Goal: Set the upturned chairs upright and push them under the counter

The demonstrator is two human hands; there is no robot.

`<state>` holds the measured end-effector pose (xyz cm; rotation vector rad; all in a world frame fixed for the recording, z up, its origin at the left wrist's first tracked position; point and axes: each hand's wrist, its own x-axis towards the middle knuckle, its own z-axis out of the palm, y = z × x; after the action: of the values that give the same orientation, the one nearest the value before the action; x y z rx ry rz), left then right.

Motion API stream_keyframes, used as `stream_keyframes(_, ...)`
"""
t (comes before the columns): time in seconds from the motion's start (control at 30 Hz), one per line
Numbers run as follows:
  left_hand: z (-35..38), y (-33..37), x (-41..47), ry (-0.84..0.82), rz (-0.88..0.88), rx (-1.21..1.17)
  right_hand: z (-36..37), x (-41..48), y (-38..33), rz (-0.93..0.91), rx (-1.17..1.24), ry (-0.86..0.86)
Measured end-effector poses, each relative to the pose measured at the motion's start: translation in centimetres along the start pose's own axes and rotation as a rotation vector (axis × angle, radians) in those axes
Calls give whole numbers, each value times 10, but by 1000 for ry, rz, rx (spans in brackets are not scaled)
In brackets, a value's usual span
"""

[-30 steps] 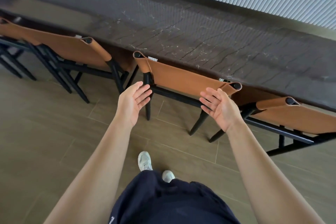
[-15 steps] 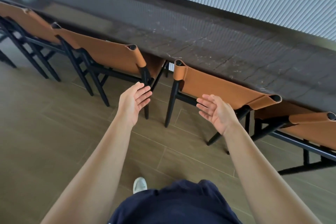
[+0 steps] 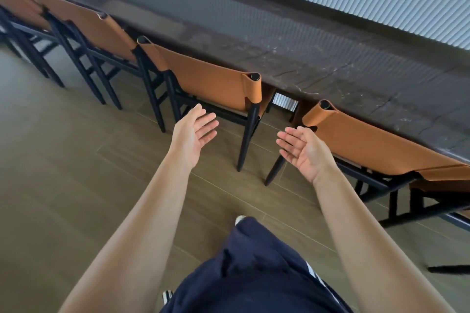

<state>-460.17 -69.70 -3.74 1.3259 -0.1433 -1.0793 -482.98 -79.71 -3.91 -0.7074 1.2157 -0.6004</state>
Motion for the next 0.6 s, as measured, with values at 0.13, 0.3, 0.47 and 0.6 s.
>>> stream_keyframes(0.13, -19, 23, 36, 16, 5, -12, 52, 30, -12, 11, -30, -45)
stream_keyframes(0.3, -35, 60, 90, 62, -5, -8, 110, 82, -28, 76, -32, -110)
stream_keyframes(0.47, -47, 104, 144, 61, -60, -19, 165, 127, -51, 146, -23, -138)
stream_keyframes(0.6, -52, 136, 186, 69, -72, -33, 196, 159, -68, 213, -1, -130)
